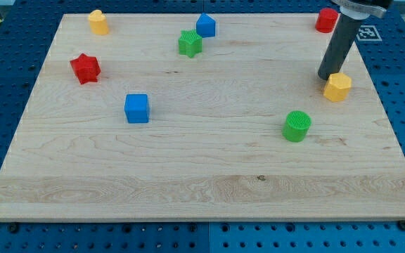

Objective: Place the hexagon to the center right

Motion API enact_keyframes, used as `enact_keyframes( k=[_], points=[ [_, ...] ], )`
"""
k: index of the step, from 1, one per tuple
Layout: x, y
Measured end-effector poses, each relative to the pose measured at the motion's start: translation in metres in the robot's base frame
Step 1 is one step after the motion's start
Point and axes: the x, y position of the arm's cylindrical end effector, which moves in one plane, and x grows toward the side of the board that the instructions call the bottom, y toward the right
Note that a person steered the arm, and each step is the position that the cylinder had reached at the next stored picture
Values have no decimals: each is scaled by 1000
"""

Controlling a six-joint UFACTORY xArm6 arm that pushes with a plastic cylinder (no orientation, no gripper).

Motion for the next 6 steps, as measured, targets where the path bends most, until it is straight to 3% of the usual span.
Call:
enact_keyframes(
  k=[2,6],
  points=[
    [2,-7],
    [1,-214]
  ],
)
